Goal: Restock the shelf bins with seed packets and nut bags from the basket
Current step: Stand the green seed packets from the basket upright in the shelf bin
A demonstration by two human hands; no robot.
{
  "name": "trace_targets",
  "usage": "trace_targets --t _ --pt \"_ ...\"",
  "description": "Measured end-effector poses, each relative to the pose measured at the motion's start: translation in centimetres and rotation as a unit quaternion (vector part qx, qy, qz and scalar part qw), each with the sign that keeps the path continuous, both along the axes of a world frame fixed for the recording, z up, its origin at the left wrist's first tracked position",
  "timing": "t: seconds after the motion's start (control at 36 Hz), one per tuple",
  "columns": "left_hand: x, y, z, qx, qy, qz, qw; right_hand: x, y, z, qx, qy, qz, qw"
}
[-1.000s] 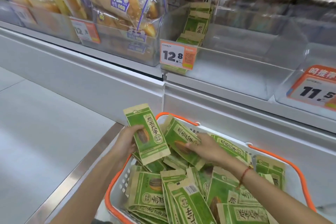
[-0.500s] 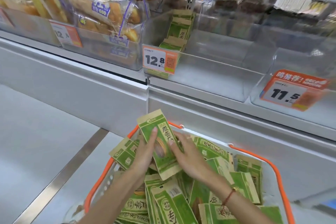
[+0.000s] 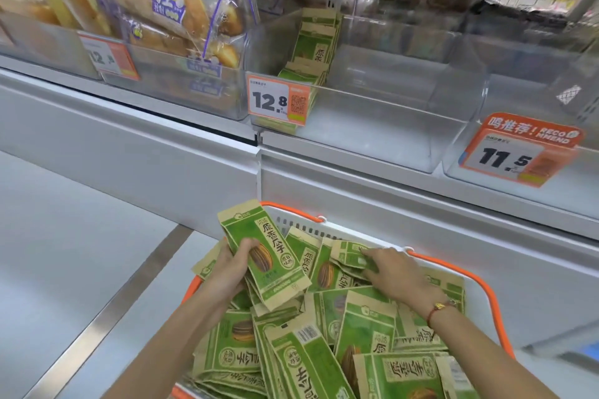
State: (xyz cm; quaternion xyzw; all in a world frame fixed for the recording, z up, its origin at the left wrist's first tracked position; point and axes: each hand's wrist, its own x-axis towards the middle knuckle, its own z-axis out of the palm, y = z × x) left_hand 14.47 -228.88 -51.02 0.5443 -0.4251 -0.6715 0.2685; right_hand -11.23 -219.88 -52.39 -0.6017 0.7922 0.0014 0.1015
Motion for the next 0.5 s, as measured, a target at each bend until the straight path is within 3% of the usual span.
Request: trace_targets --t 0.14,0.19,0.25,0.36,0.42,0.5 --pt "0.5 -0.4 0.2 -0.04 -0.028 -0.036 0.998 1.5 -0.4 2.9 -0.163 -0.007 0.017 0.987" --pt "0.4 -0.8 0.3 -0.027 -0.029 -0.043 0.998 3.0 -1.0 4.9 -0.219 -0.081 0.006 0.972" --pt "0.1 -1.1 0.7 0.001 -0.027 -0.049 0.998 4.3 -1.3 6.8 -0.24 -0.222 -0.028 0.945" --pt "-0.3 -1.2 1.1 0.04 -0.009 -0.058 0.997 5.6 -1.4 8.6 -0.119 -0.543 -0.148 0.818" --pt "-0.6 -1.2 1.0 0.032 -0.015 -0.074 0.997 6.2 -1.3 8.6 -0.066 -0.608 -0.183 0.77" --pt "-1.1 -0.6 1.9 0.002 -0.004 -0.11 0.994 7.2 -1.7 8.3 -0.039 -0.636 -0.197 0.745"
